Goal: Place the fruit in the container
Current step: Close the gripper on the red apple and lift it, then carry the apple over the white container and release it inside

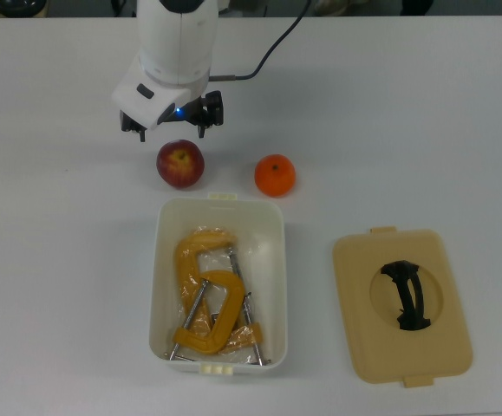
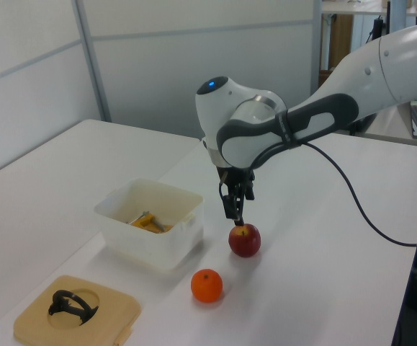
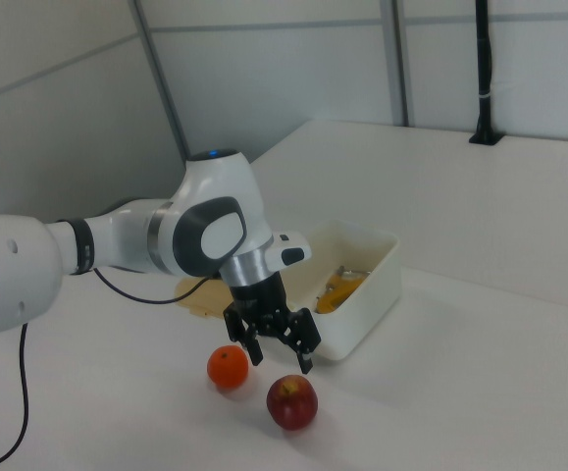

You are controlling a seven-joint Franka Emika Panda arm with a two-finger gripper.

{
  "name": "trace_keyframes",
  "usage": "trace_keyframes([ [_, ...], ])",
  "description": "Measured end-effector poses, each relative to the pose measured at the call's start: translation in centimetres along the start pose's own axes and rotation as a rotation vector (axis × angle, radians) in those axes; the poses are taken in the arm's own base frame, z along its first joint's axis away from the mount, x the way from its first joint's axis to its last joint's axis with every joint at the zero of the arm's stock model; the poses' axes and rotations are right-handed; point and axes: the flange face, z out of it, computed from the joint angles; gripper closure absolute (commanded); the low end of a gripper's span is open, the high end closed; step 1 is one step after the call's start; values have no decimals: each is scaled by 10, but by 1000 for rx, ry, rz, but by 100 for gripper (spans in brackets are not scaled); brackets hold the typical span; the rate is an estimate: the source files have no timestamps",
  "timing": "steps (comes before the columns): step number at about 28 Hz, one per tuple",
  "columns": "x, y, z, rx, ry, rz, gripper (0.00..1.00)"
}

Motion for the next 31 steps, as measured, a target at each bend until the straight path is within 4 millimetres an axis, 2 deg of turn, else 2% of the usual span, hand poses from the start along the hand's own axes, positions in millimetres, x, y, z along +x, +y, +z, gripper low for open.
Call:
trace_keyframes([
  [6, -2, -11, 24, -7, -19, -29, 0],
  [12, 5, -27, 52, -40, -63, -87, 0],
  [19, 12, -29, 71, -54, -63, -108, 2],
  [20, 13, -29, 72, -58, -64, -111, 12],
  [21, 13, -29, 73, -61, -65, -113, 36],
  [23, 14, -29, 75, -66, -67, -117, 63],
  [27, 14, -28, 73, -71, -64, -119, 100],
  [31, 15, -27, 71, -72, -59, -117, 100],
])
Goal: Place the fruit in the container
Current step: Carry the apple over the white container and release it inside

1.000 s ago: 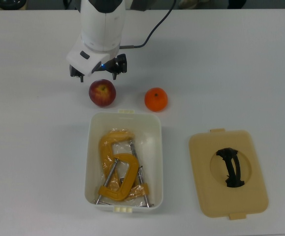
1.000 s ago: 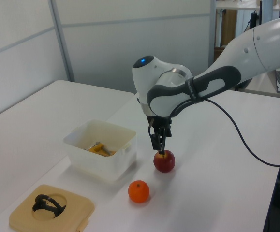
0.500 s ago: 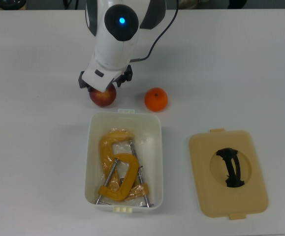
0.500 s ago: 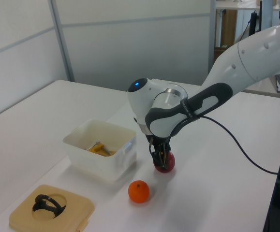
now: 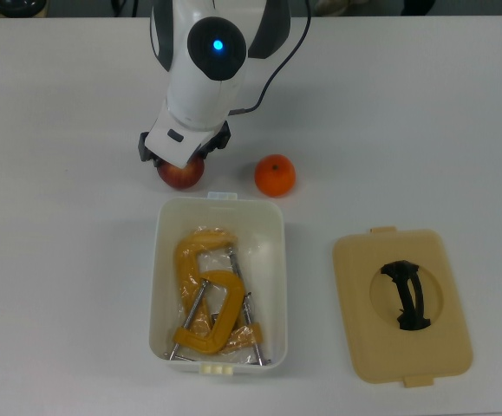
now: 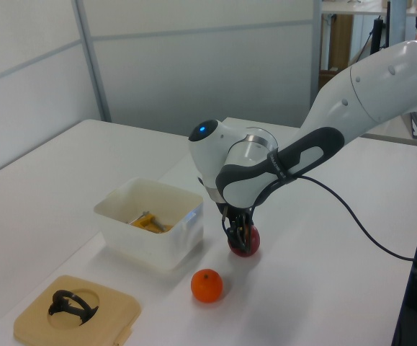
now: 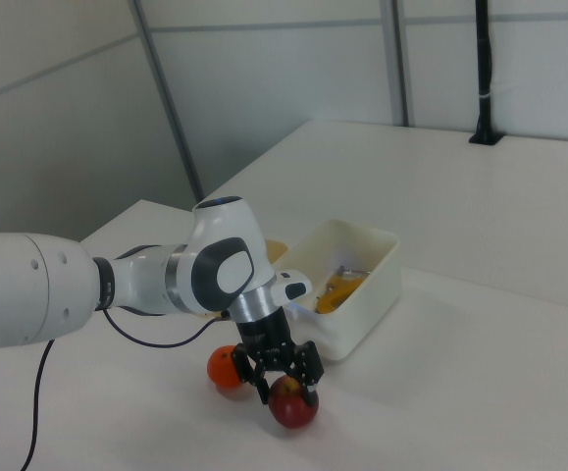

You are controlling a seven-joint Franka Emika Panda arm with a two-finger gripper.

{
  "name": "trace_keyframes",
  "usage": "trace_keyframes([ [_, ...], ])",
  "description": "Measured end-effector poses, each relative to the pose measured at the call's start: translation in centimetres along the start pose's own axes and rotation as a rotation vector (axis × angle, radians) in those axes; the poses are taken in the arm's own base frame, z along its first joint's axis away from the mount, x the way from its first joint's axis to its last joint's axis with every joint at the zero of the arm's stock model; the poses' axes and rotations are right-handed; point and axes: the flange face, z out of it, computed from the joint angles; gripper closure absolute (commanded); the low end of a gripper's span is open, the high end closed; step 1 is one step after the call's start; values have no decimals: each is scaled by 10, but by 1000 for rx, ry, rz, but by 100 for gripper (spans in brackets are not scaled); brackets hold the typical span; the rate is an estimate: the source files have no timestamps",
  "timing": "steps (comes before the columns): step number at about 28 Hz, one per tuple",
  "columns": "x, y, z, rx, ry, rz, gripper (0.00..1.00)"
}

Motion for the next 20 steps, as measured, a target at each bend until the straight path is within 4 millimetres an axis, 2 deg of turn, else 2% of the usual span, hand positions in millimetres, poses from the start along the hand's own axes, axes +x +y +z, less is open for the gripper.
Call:
trace_keyframes([
  [5, 6, 8, -26, 14, 45, 30, 100],
  [6, 7, 10, -35, 28, 58, 44, 100],
  [11, 14, 31, -110, 109, 163, 127, 100],
  [12, 14, 37, -131, 127, 199, 150, 100],
  [13, 13, 40, -142, 135, 219, 166, 100],
  [16, 13, 50, -170, 151, 273, 232, 99],
  [20, 13, 61, -193, 158, 332, 310, 98],
])
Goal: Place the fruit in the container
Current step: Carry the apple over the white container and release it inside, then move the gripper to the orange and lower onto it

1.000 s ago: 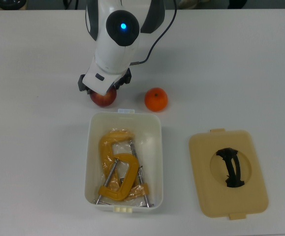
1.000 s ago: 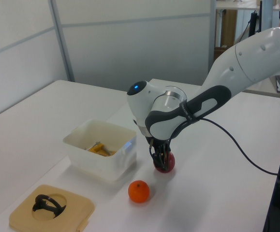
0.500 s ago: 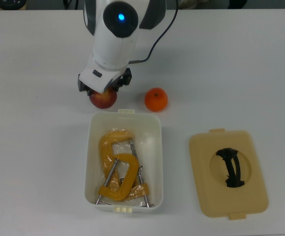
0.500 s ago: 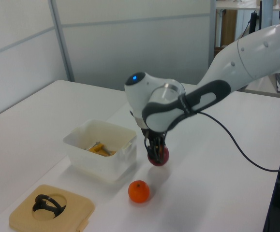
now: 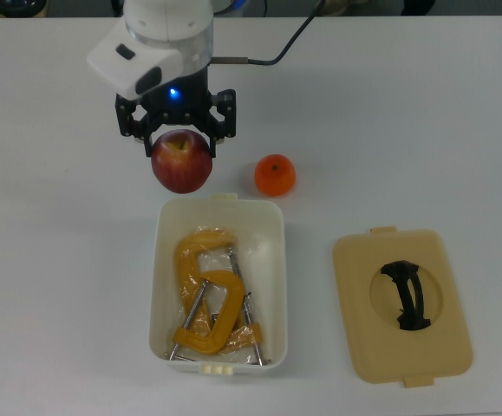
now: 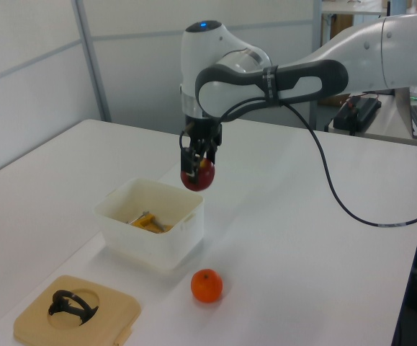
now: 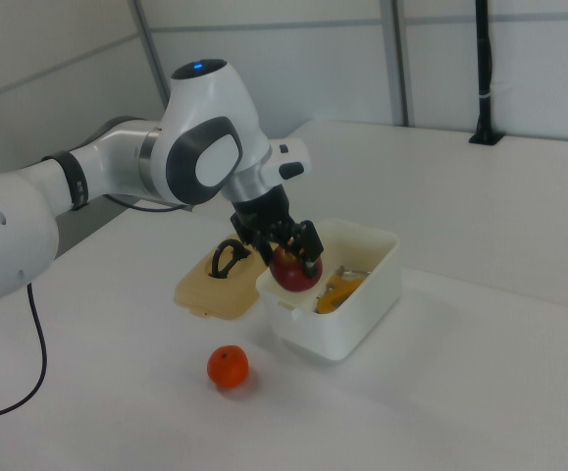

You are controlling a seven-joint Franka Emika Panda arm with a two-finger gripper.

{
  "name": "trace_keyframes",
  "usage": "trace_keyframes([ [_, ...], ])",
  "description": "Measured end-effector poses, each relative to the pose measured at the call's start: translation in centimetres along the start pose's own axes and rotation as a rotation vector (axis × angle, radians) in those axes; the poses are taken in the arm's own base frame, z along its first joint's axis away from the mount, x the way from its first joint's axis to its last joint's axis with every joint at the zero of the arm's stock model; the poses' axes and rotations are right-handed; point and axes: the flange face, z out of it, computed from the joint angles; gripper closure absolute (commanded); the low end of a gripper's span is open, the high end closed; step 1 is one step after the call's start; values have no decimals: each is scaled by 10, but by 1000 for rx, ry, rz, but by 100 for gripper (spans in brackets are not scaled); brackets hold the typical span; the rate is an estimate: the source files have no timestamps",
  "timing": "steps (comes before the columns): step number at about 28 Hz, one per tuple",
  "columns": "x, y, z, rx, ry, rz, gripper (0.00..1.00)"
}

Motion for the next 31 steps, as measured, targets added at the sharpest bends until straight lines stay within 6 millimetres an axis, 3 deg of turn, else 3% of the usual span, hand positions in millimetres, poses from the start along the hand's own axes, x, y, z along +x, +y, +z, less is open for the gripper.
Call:
trace_keyframes([
  [3, 11, -1, -2, 9, 83, 66, 97],
  [6, 20, -4, 9, 21, 123, 112, 90],
  [12, 28, -14, 51, 20, 111, 124, 24],
  [13, 28, -15, 56, 20, 105, 123, 0],
  [17, 29, -18, 67, 20, 93, 120, 0],
  [22, 29, -18, 54, 17, 92, 119, 0],
  [27, 10, -21, 47, -9, -57, 79, 0],
  [31, -16, -29, 47, -22, -246, -44, 0],
])
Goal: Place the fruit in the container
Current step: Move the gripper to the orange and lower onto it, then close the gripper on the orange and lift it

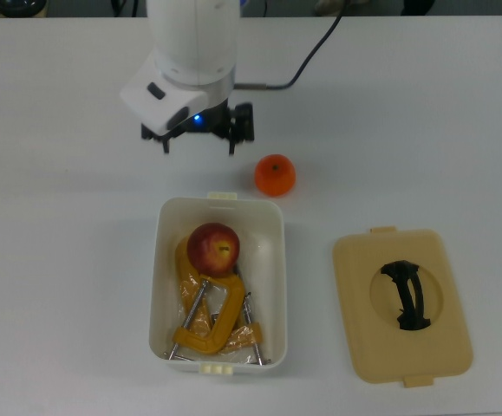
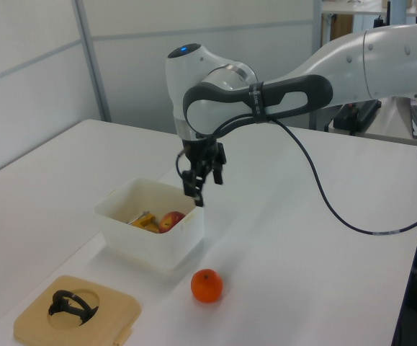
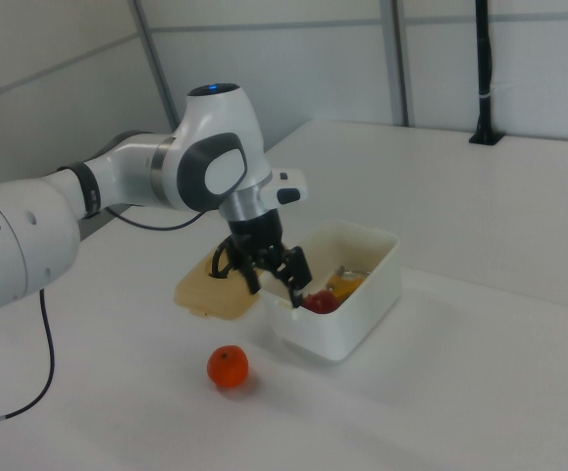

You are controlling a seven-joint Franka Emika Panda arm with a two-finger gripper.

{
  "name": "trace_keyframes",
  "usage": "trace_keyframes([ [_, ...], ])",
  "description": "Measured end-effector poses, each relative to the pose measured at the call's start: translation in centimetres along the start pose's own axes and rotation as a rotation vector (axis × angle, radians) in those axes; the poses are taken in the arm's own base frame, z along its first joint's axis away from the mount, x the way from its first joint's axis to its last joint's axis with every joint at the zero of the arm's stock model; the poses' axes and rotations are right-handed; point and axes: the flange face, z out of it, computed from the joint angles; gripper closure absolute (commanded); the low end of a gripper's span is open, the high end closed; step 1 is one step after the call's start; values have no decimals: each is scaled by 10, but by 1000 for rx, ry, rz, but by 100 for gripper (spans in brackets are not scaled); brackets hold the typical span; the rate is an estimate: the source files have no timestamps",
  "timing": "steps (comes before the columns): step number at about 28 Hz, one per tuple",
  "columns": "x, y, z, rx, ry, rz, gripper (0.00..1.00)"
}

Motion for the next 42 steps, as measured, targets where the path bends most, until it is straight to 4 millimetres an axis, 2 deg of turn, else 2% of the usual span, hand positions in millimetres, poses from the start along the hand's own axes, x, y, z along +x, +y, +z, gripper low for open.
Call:
trace_keyframes([
  [4, -16, -21, 6, -5, -121, -102, 0],
  [8, -26, -57, 23, -26, -188, -176, 0],
  [12, -35, -93, 50, -68, -242, -247, 0],
  [18, -37, -126, 90, -125, -297, -315, 0],
  [28, -14, -138, 147, -189, -253, -336, 0],
  [31, -11, -141, 157, -204, -243, -330, 0],
  [36, -6, -148, 165, -205, -215, -332, 0],
  [41, 3, -154, 160, -195, -135, -341, 0],
  [42, 4, -155, 159, -193, -122, -340, 19],
])
